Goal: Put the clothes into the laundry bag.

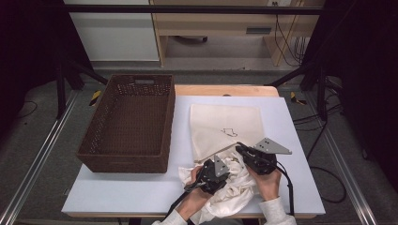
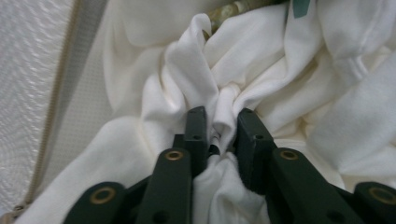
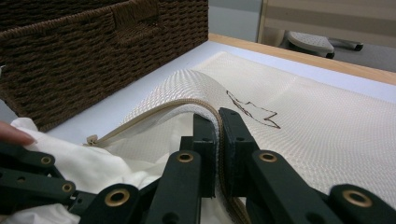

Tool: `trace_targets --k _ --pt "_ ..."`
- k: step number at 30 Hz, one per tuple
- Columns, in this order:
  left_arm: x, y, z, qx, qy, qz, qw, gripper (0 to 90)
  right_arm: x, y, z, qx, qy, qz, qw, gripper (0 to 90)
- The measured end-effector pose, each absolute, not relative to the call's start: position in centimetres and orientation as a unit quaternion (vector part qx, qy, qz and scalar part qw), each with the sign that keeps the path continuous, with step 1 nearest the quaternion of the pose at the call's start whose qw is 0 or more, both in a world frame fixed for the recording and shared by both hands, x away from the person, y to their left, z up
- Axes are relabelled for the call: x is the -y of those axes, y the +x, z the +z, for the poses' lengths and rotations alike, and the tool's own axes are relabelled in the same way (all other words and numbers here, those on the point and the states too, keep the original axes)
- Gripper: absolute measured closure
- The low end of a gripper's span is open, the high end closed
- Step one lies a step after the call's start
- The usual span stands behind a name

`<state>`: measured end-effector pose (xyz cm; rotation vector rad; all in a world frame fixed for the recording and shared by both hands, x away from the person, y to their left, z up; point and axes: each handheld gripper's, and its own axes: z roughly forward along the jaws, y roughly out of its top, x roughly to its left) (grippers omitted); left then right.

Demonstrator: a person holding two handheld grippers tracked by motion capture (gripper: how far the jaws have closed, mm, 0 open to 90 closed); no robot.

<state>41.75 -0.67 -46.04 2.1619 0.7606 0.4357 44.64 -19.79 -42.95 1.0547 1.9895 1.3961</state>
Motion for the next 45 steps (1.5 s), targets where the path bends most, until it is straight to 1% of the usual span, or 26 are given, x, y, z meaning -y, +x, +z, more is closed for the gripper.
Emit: trace_targets --k 5,12,14,18,21,22,23,24,27,28,29,32,35,37,38,39,40,41,43,44,45 --pt "0.6 41.6 -45.0 -0.297 0.843 0.183 0.410 77.7 19.9 44.6 -42.8 -0.725 0.388 0.513 0.247 85.8" --pt "1.2 43.3 -43.5 -0.311 0.833 0.188 0.417 78.0 20.2 44.4 -42.5 -0.718 0.392 0.516 0.254 85.7" --pt "1.6 44.1 -43.7 -0.313 0.834 0.196 0.411 78.0 20.3 44.4 -42.4 -0.717 0.392 0.516 0.256 85.6" --pt "2.3 45.6 -45.1 -0.316 0.838 0.206 0.394 77.5 20.2 44.4 -42.4 -0.719 0.390 0.518 0.252 85.2" --pt "2.3 45.6 -45.4 -0.309 0.839 0.215 0.392 76.1 20.0 44.4 -42.5 -0.723 0.384 0.515 0.253 85.1" --pt "2.2 45.6 -45.3 -0.312 0.839 0.209 0.393 75.0 20.0 44.4 -42.5 -0.724 0.385 0.514 0.254 85.2" --pt "2.0 45.4 -45.1 -0.314 0.838 0.201 0.399 72.6 20.1 44.4 -42.5 -0.724 0.384 0.513 0.254 85.2" --pt "1.7 45.1 -44.9 -0.313 0.837 0.191 0.407 67.9 20.1 44.4 -42.5 -0.724 0.385 0.513 0.254 85.2" --pt "0.7 43.8 -43.9 -0.304 0.833 0.153 0.436 43.8 20.3 44.5 -42.5 -0.723 0.387 0.514 0.252 85.2" --pt "0.5 43.3 -43.6 -0.298 0.834 0.148 0.441 36.8 20.3 44.5 -42.5 -0.722 0.388 0.515 0.251 85.3" --pt "0.3 42.5 -43.2 -0.288 0.836 0.141 0.445 32.7 20.3 44.5 -42.6 -0.722 0.388 0.515 0.251 85.3" --pt "0.5 41.1 -43.4 -0.278 0.841 0.126 0.446 23.3 20.2 44.5 -42.6 -0.722 0.388 0.515 0.251 85.1" --pt "1.6 40.7 -44.5 -0.271 0.847 0.124 0.440 19.7 20.2 44.5 -42.6 -0.722 0.387 0.514 0.253 84.6" --pt "2.4 40.9 -45.3 -0.273 0.852 0.108 0.434 19.2 20.2 44.5 -42.7 -0.722 0.387 0.515 0.253 84.1" --pt "2.7 41.0 -45.6 -0.275 0.854 0.103 0.429 20.5 20.2 44.5 -42.7 -0.722 0.387 0.515 0.252 84.0" --pt "3.1 41.2 -46.1 -0.277 0.859 0.101 0.419 24.2 20.2 44.5 -42.7 -0.722 0.388 0.515 0.251 83.9" --pt "3.2 41.4 -46.3 -0.280 0.859 0.105 0.415 32.8 20.2 44.6 -42.7 -0.723 0.387 0.514 0.250 84.0" --pt "3.3 41.7 -46.5 -0.282 0.858 0.114 0.413 39.4 20.2 44.6 -42.8 -0.723 0.388 0.514 0.250 84.0" --pt "2.8 42.2 -46.5 -0.294 0.854 0.116 0.414 58.5 20.2 44.6 -42.8 -0.723 0.388 0.513 0.251 84.2" --pt "2.6 42.4 -46.4 -0.297 0.851 0.115 0.417 66.0 20.2 44.5 -42.8 -0.723 0.389 0.513 0.251 84.3" --pt "2.4 42.3 -46.2 -0.297 0.850 0.120 0.419 71.7 20.2 44.6 -42.7 -0.722 0.390 0.514 0.251 84.4"
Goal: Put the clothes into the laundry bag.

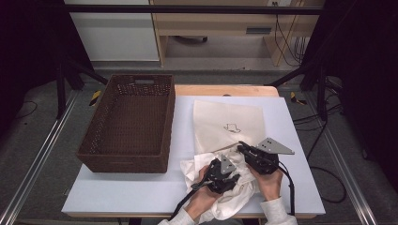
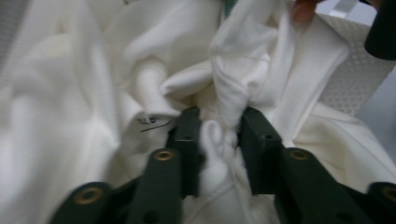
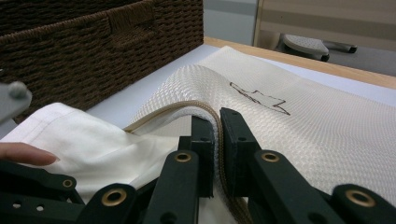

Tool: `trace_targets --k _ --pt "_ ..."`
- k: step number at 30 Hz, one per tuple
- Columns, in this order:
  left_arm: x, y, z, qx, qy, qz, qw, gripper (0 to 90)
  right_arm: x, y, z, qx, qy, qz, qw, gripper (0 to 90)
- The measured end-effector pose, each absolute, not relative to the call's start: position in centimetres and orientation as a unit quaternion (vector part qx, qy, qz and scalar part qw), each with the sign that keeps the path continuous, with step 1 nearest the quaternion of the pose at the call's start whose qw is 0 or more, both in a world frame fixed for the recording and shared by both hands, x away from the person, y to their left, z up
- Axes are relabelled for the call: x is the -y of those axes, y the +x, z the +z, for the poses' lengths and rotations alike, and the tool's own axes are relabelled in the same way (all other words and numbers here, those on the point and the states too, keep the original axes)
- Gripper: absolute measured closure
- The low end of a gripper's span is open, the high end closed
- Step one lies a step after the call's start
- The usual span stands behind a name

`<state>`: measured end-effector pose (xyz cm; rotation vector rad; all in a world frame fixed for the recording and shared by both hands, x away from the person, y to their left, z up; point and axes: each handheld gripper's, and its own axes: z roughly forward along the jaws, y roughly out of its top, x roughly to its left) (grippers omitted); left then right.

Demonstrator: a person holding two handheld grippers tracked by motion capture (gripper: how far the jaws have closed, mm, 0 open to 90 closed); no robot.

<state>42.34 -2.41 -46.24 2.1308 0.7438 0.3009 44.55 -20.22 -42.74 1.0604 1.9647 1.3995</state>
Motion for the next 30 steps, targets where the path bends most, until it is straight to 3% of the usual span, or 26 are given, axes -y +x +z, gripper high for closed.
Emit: trace_targets --k 3,9,17,20,23,27,30 --pt "2.0 42.0 -45.4 -0.293 0.842 0.145 0.430 76.8 20.3 44.5 -42.7 -0.723 0.389 0.513 0.251 84.4" --pt "1.8 43.5 -43.4 -0.299 0.834 0.175 0.428 78.3 20.5 44.3 -42.3 -0.723 0.387 0.513 0.253 85.4" --pt "3.8 46.1 -45.1 -0.302 0.834 0.216 0.407 80.3 20.3 44.1 -42.1 -0.722 0.382 0.518 0.253 86.2" --pt "3.7 46.3 -45.3 -0.301 0.833 0.208 0.416 78.3 20.4 44.2 -42.3 -0.723 0.384 0.516 0.251 86.4" --pt "2.8 45.5 -44.7 -0.296 0.834 0.168 0.435 63.0 20.6 44.3 -42.4 -0.724 0.386 0.515 0.249 86.4" --pt "0.8 43.4 -42.6 -0.282 0.837 0.176 0.434 35.5 20.8 44.4 -42.5 -0.724 0.388 0.513 0.249 86.3" --pt "-1.3 42.3 -41.8 -0.275 0.841 0.192 0.424 26.6 20.8 44.3 -42.5 -0.725 0.387 0.512 0.250 86.3"
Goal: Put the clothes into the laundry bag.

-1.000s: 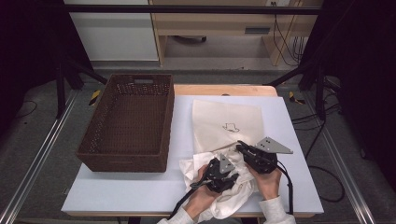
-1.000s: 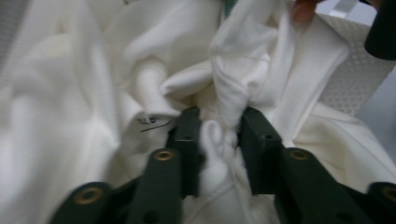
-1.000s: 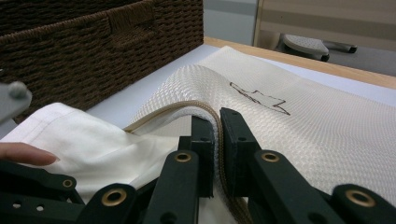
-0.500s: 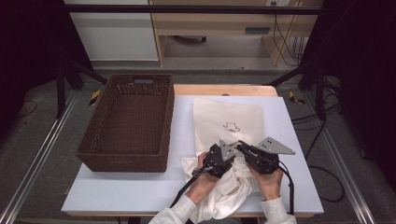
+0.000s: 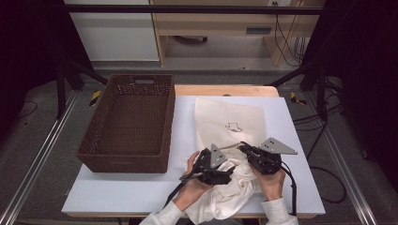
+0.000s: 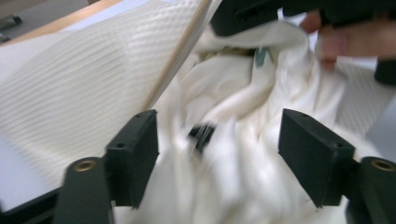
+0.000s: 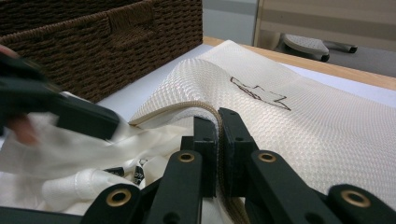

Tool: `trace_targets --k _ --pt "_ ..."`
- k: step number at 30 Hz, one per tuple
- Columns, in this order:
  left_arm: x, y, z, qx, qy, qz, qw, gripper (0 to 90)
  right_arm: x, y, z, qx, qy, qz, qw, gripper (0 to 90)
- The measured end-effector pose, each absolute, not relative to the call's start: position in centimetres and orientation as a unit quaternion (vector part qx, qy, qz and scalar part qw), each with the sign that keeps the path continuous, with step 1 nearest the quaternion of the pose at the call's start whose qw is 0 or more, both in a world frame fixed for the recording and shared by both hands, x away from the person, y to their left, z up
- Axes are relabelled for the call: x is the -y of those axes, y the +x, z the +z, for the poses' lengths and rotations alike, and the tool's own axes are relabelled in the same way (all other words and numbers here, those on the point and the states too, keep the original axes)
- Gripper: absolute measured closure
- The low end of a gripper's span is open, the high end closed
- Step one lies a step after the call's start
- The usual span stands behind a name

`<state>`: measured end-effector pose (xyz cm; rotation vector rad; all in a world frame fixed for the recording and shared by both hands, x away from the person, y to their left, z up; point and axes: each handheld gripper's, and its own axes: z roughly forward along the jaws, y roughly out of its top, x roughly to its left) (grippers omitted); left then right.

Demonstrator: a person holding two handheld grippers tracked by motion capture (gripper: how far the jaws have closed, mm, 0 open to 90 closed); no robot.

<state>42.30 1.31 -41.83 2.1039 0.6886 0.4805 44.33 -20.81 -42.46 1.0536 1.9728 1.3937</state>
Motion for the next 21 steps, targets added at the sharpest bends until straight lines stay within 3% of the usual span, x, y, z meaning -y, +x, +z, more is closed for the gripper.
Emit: trace_targets --k 3,9,12,14,16,21 --pt "-3.6 42.1 -42.5 -0.283 0.853 0.186 0.397 19.6 20.8 44.4 -42.4 -0.725 0.387 0.512 0.249 86.3" --pt "-4.8 43.5 -45.6 -0.318 0.849 0.158 0.390 19.8 20.5 44.5 -42.7 -0.731 0.383 0.507 0.249 86.2" --pt "-4.4 44.1 -46.3 -0.331 0.852 0.151 0.376 33.4 20.3 44.5 -42.8 -0.733 0.382 0.505 0.248 86.2" --pt "-4.4 44.0 -46.3 -0.333 0.851 0.170 0.370 55.5 20.3 44.6 -42.9 -0.731 0.385 0.507 0.245 86.4" --pt "-4.8 43.6 -45.7 -0.328 0.850 0.167 0.376 67.5 20.4 44.6 -43.0 -0.730 0.385 0.510 0.244 86.4" --pt "-4.7 41.9 -43.8 -0.306 0.842 0.165 0.412 76.1 20.3 44.6 -43.0 -0.728 0.386 0.511 0.244 86.4"
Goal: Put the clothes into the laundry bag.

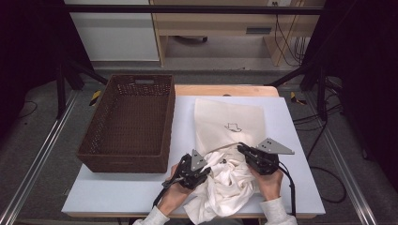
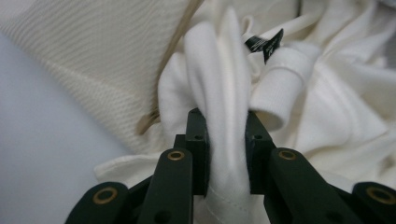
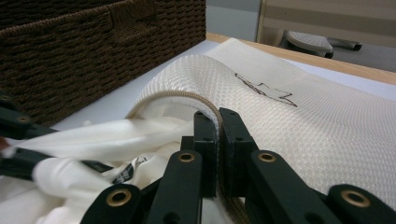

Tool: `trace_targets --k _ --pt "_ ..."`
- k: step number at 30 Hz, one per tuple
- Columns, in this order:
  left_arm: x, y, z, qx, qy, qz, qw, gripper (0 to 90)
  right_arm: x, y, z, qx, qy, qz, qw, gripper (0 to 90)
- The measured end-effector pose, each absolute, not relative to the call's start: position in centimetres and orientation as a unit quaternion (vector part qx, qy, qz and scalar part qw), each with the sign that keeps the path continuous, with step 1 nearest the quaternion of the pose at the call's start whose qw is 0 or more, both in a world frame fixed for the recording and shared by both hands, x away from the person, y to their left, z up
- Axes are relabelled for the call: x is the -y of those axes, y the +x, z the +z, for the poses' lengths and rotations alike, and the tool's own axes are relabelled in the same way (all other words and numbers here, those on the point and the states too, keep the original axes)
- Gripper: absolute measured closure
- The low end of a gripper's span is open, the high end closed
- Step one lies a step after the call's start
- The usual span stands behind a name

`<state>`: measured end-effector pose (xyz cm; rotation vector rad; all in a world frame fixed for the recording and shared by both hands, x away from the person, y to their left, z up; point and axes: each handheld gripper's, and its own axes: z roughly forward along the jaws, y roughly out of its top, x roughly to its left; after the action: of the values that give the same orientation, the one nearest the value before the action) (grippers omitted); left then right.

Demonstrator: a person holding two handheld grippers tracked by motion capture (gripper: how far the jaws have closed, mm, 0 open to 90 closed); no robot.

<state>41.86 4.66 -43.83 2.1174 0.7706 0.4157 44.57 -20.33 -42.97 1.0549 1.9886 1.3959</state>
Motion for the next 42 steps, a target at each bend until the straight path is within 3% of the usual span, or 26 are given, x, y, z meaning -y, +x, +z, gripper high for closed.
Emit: trace_targets --k 6,9,15,18,19,24,27,33,38,42 --pt "-1.5 41.5 -42.8 -0.275 0.842 0.166 0.433 76.6 20.1 44.5 -43.0 -0.727 0.380 0.520 0.240 86.6" --pt "0.3 42.8 -43.0 -0.274 0.849 0.162 0.423 76.1 20.1 44.4 -42.9 -0.725 0.373 0.529 0.236 86.6" --pt "2.4 47.2 -45.8 -0.299 0.857 0.227 0.354 68.5 20.1 44.1 -42.6 -0.724 0.367 0.533 0.238 86.6" --pt "2.1 48.0 -46.2 -0.310 0.849 0.220 0.367 67.1 20.0 44.0 -42.3 -0.727 0.369 0.526 0.242 86.6" --pt "2.0 47.8 -46.1 -0.309 0.849 0.219 0.368 65.5 19.9 44.1 -42.4 -0.728 0.369 0.523 0.244 86.6" --pt "0.2 46.0 -45.0 -0.312 0.844 0.177 0.399 41.2 20.2 44.2 -42.6 -0.728 0.377 0.520 0.240 86.5" --pt "-1.2 44.5 -44.1 -0.309 0.839 0.154 0.420 32.3 20.4 44.3 -42.6 -0.727 0.376 0.521 0.242 86.5" --pt "-1.7 41.3 -42.6 -0.279 0.838 0.138 0.448 22.7 20.3 44.3 -42.6 -0.727 0.380 0.519 0.242 86.5" --pt "1.6 40.6 -45.0 -0.258 0.871 0.135 0.396 13.6 20.2 44.3 -42.7 -0.727 0.379 0.519 0.241 86.4" --pt "3.8 41.4 -47.4 -0.271 0.882 0.112 0.368 13.7 20.3 44.3 -42.7 -0.727 0.379 0.519 0.239 86.4"
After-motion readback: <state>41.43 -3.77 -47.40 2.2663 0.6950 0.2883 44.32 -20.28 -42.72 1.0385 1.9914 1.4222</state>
